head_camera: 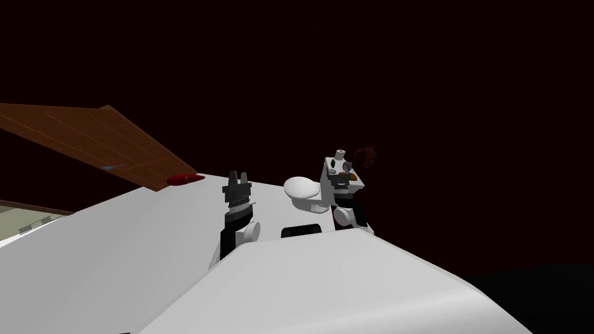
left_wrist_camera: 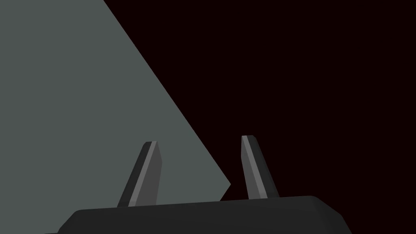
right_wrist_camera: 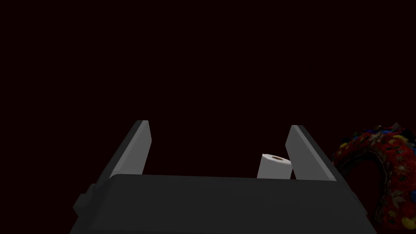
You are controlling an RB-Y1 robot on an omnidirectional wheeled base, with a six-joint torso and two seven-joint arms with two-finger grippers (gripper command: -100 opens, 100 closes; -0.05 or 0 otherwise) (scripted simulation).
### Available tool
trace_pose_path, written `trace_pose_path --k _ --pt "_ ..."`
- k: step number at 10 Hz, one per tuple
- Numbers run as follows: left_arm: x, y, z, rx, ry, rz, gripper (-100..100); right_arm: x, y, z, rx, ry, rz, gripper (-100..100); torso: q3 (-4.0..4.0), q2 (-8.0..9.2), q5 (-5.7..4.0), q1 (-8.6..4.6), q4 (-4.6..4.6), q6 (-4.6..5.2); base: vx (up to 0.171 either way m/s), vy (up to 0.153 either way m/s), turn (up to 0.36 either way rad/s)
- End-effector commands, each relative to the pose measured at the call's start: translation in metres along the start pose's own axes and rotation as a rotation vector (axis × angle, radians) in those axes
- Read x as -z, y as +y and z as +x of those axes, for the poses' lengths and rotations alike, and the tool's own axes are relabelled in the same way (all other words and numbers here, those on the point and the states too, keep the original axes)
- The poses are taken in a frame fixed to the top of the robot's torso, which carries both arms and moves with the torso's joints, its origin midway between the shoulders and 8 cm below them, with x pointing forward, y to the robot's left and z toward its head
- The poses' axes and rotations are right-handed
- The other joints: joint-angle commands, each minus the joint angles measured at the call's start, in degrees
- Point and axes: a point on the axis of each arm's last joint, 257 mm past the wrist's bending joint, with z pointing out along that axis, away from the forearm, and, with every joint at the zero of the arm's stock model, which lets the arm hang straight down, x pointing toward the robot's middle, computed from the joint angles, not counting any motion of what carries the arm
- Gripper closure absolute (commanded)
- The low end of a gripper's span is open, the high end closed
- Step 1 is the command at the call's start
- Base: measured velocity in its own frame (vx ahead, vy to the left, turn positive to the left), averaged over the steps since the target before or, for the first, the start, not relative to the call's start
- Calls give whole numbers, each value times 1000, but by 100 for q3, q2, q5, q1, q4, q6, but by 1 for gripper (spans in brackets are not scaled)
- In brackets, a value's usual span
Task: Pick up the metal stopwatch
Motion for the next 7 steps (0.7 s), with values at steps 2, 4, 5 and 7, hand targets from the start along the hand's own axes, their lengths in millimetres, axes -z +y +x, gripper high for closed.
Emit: trace_pose_path --k 2,4,5,7 --pt "0 0 0 0 0 0 0 1 -3 -14 -125 -34 -7 -100 -1 -1 0 0 0 0 -22 7 -10" --pt "0 0 0 0 0 0 0 3 -7 -25 -225 -63 -16 -100 -3 -5 -1 -3 -1 0 -15 -1 -10" --pt "0 0 0 0 0 0 0 5 -11 -36 -298 -91 -27 -100 -4 -6 -1 -4 -1 0 -4 -6 -13" --pt "0 0 0 0 0 0 0 8 -14 -47 -398 -120 -45 -100 -6 -10 -1 -5 -2 0 3 -5 -7"
